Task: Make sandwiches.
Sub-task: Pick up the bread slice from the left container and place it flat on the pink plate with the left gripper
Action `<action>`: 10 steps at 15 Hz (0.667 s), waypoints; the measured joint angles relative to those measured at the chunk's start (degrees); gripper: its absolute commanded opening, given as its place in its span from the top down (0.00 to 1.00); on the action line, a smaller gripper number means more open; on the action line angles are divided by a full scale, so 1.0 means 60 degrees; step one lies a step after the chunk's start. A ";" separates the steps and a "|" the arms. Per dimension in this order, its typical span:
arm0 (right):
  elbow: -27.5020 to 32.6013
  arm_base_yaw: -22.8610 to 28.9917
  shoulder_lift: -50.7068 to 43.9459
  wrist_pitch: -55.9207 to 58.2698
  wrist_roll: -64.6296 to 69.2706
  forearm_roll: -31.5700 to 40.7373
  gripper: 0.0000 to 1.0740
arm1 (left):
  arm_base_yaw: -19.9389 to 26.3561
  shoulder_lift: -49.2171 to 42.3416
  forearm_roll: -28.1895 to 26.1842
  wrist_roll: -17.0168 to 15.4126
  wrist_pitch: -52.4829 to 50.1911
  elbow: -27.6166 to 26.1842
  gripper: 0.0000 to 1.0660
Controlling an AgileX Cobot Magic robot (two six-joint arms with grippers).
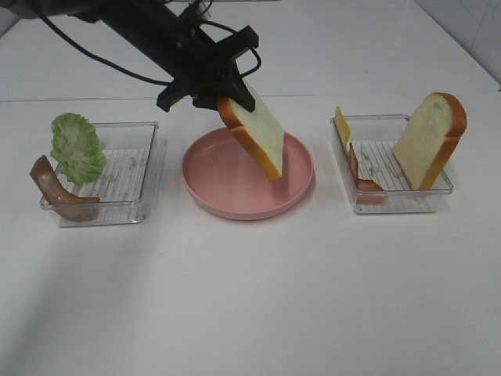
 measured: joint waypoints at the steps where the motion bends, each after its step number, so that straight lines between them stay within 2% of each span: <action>1: 0.0000 0.0000 0.0000 0.0000 0.0000 0.0000 0.31 | 0.0000 0.0124 -0.0115 0.0000 0.0000 0.0000 1.00; 7: 0.0000 0.0000 0.0000 0.0000 0.0000 0.0000 0.31 | 0.0000 0.0764 -0.0649 0.0000 -0.0229 0.0000 1.00; 8: 0.0000 0.0000 0.0000 0.0000 0.0000 0.0000 0.31 | 0.0000 0.0764 -0.0668 0.0000 -0.0325 0.0000 0.92; 10: 0.0000 0.0000 0.0000 0.0000 0.0000 0.0000 0.31 | -0.0019 0.0764 -0.0668 0.0000 -0.0659 0.0000 0.83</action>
